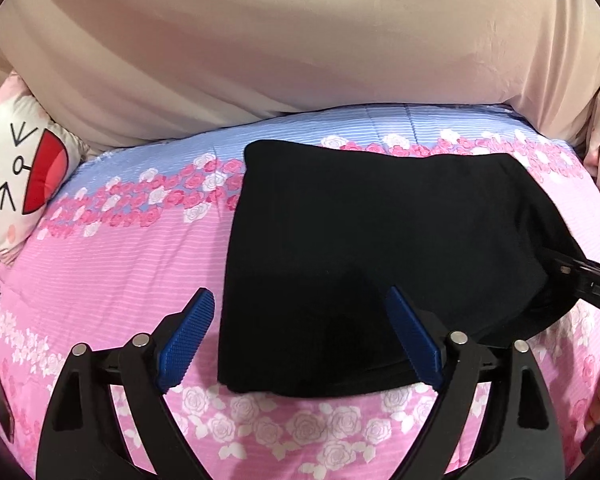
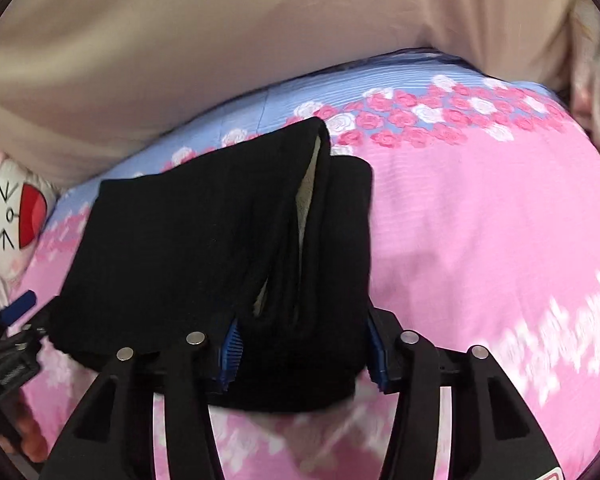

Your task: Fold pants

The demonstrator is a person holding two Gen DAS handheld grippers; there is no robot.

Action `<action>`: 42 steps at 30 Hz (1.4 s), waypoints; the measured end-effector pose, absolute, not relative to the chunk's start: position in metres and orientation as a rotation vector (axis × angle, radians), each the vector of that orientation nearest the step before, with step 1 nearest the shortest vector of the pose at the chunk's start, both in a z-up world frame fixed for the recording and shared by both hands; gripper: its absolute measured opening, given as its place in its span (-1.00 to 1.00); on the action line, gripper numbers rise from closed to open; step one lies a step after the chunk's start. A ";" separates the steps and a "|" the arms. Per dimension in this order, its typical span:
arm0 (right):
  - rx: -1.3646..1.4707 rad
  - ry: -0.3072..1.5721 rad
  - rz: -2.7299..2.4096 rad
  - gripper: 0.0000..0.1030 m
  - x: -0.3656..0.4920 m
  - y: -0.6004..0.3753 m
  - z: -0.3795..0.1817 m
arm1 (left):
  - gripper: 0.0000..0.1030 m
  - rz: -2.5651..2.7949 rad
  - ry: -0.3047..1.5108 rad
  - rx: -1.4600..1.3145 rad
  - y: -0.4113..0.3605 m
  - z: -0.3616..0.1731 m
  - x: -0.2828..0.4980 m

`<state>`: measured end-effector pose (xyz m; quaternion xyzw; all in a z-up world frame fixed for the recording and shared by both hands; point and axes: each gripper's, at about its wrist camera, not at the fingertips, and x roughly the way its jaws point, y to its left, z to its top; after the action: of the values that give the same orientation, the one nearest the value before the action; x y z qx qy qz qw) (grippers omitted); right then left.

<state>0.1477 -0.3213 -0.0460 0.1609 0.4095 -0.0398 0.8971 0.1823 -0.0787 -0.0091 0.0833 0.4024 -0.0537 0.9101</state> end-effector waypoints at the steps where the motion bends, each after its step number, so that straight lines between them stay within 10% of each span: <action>1: 0.310 0.798 -0.130 0.07 0.130 -0.319 -0.035 | 0.88 -0.104 0.825 0.175 -0.079 -0.009 0.180; 5: 0.198 0.684 -0.234 0.41 0.094 -0.300 -0.007 | 0.90 -0.108 0.812 0.162 -0.081 -0.004 0.168; 42: 0.113 0.647 -0.200 0.42 0.045 -0.234 0.019 | 0.90 -0.126 0.790 0.129 -0.070 0.011 0.089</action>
<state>0.0447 -0.2338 0.0195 0.0555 0.3174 -0.0982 0.9416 0.0893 -0.0696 0.0107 0.0625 0.3841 -0.0614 0.9191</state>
